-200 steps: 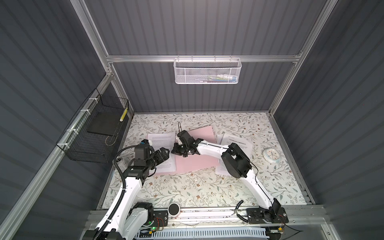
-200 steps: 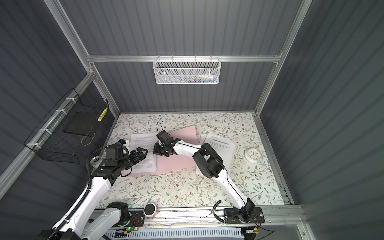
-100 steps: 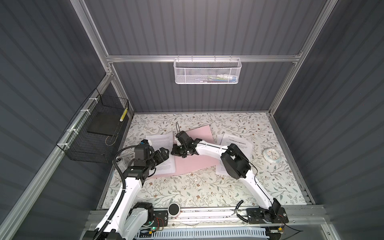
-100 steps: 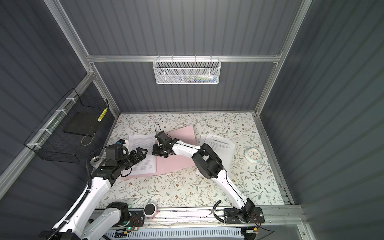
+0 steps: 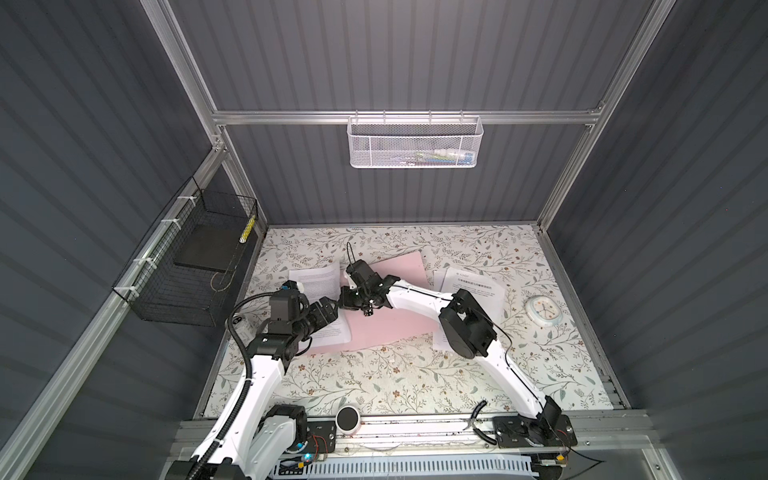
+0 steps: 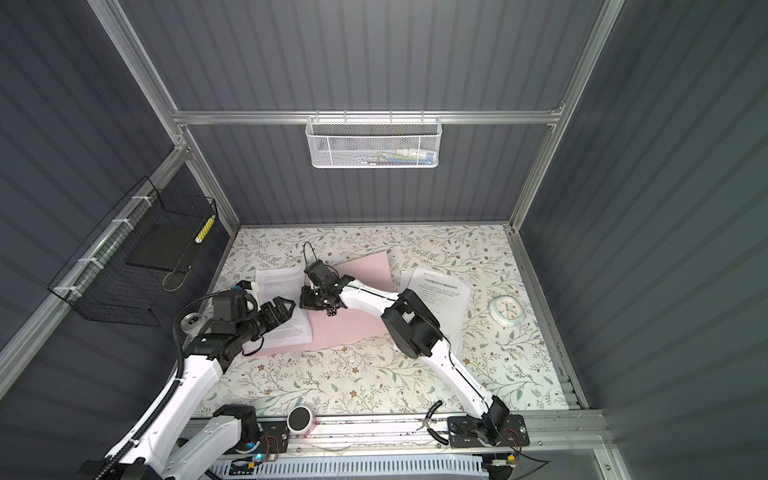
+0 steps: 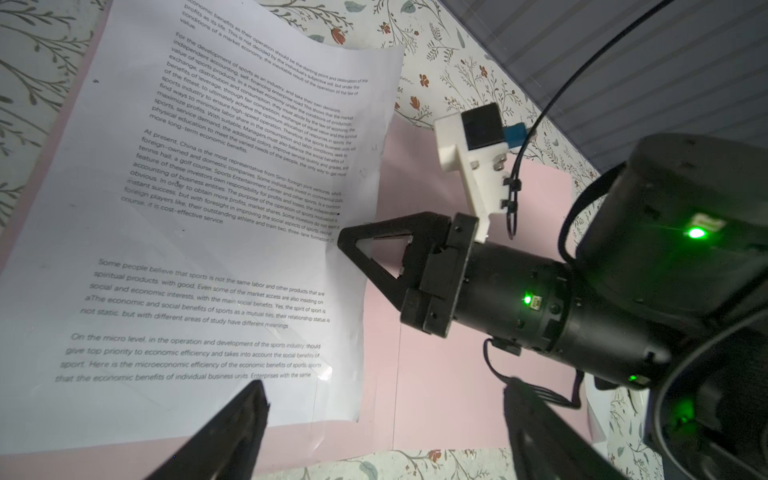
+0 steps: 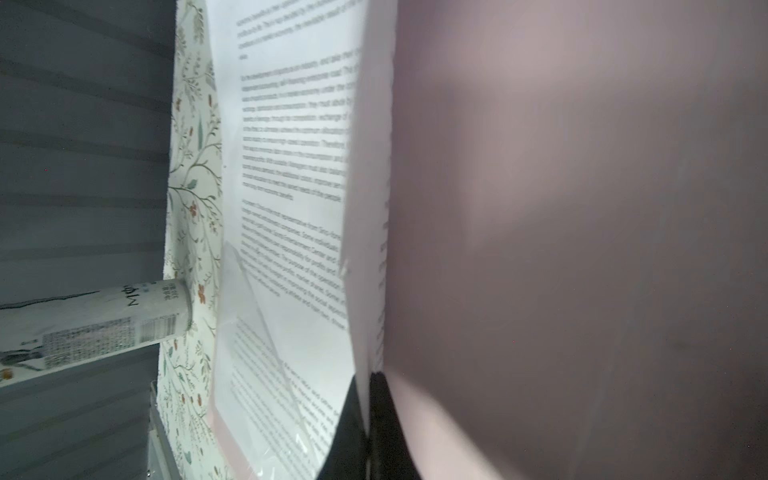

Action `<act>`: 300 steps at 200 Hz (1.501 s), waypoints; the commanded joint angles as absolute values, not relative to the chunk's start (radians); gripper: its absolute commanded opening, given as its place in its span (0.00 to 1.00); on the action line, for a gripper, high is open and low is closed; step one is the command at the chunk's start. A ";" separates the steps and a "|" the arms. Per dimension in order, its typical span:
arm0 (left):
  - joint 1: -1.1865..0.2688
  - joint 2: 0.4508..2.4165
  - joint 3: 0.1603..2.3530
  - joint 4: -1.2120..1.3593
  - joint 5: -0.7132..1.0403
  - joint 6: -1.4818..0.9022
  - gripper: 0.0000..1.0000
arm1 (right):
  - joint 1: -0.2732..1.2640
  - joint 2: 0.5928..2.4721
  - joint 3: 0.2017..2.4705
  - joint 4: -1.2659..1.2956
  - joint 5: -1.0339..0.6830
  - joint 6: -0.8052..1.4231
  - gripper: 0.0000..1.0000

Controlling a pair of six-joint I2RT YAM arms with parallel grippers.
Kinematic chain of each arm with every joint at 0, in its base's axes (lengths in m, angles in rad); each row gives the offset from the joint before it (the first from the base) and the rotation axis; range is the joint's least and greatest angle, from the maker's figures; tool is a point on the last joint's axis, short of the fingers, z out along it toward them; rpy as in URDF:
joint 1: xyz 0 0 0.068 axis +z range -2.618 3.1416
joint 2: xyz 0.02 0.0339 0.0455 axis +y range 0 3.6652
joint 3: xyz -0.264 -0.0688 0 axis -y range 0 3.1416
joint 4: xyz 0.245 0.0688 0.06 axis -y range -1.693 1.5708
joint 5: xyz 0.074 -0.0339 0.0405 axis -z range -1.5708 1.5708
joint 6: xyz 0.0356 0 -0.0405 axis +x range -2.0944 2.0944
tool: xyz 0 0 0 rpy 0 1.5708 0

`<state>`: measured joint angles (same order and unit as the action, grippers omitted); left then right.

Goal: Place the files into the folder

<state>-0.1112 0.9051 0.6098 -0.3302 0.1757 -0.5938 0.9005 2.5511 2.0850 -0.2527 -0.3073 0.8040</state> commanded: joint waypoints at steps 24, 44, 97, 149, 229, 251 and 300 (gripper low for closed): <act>-0.106 0.891 0.588 -0.331 0.165 -0.574 0.89 | 0.908 2.558 2.087 -0.276 -0.299 0.795 0.00; -0.106 0.889 0.588 -0.336 0.164 -0.573 0.90 | 0.908 2.546 2.068 -0.266 -0.300 0.800 0.00; -0.106 0.899 0.600 -0.324 0.158 -0.550 0.90 | 0.893 2.390 1.931 -0.220 -0.280 0.778 0.40; -0.107 0.976 0.584 -0.201 0.238 -0.558 0.90 | 0.835 2.022 1.570 -0.189 -0.184 0.700 0.43; -0.283 1.259 0.668 -0.021 0.205 -0.538 0.89 | 0.699 1.771 1.216 -0.182 -0.155 0.683 0.25; -0.296 1.320 0.684 0.010 0.224 -0.542 0.88 | 0.688 1.757 1.150 -0.156 -0.161 0.698 0.22; -0.316 1.394 0.709 0.007 0.198 -0.516 0.86 | 0.684 1.796 1.123 -0.132 -0.190 0.707 0.09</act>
